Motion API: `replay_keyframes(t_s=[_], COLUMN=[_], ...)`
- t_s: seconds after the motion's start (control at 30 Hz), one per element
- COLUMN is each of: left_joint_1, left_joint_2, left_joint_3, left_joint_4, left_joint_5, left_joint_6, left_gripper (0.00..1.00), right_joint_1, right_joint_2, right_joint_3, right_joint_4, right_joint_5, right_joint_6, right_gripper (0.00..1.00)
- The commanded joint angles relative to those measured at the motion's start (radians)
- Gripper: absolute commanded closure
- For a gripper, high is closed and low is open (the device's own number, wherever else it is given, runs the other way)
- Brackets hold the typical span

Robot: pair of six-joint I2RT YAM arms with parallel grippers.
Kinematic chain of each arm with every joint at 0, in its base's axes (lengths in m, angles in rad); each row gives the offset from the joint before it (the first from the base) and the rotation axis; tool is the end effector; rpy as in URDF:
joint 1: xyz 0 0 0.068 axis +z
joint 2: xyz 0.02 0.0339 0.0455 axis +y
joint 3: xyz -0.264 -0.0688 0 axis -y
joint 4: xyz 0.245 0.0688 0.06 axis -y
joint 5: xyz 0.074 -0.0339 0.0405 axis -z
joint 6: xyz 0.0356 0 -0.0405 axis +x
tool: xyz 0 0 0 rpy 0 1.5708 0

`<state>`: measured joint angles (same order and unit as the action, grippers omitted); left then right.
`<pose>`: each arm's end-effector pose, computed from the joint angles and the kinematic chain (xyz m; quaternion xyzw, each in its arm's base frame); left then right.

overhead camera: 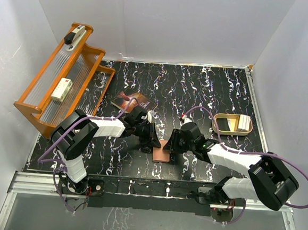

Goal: Put the credit cards into the card holder
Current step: Close the card holder at the center of the board.

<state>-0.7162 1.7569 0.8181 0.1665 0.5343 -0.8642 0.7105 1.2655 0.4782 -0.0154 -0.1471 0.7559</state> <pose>0.2423 -0.2349 0.1377 0.0366 0.8938 -0.4375 0.0910 0.1724 0.1552 0.1555 -0.0065 0.9250 0.3007 0.2320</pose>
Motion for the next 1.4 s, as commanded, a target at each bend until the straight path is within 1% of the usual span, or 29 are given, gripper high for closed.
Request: replay_keyframes(t_s=[0.0,0.2,0.43,0.8,0.87,1.03,1.2,1.37], left_joint_1=[-0.007,-0.007,-0.008,-0.007,-0.007,-0.008,-0.009,-0.009], left_joint_2=[0.008,0.003,-0.002,-0.001,-0.001,-0.002,-0.007,-0.009], left_joint_3=[-0.026,-0.027,-0.027,-0.027,-0.026,-0.025,-0.028,-0.030], left_joint_4=[-0.071,-0.075,-0.078,-0.083,-0.082,-0.083,-0.086,-0.084], left_joint_5=[-0.043,-0.047,-0.051,-0.054,-0.054,-0.056,-0.057,-0.057], left_joint_6=[0.017,0.017,0.017,0.018,0.016,0.015,0.015,0.013], left_gripper=[0.88,0.88,0.88,0.87,0.87,0.88,0.88,0.87], right_joint_1=[0.000,0.000,0.001,0.001,0.001,0.001,0.004,0.013], right_joint_2=[0.014,0.028,0.014,0.058,0.061,0.077,0.091,0.107], right_joint_3=[-0.001,0.004,0.034,0.063,0.065,0.082,0.098,0.114], right_joint_4=[0.065,0.045,-0.036,-0.122,-0.120,-0.121,-0.149,-0.193], right_joint_5=[-0.045,-0.059,-0.059,-0.075,-0.075,-0.077,-0.066,-0.052], right_joint_6=[-0.027,-0.036,-0.055,-0.114,-0.116,-0.116,-0.122,-0.133], right_gripper=[0.76,0.77,0.78,0.79,0.80,0.88,0.90,0.90])
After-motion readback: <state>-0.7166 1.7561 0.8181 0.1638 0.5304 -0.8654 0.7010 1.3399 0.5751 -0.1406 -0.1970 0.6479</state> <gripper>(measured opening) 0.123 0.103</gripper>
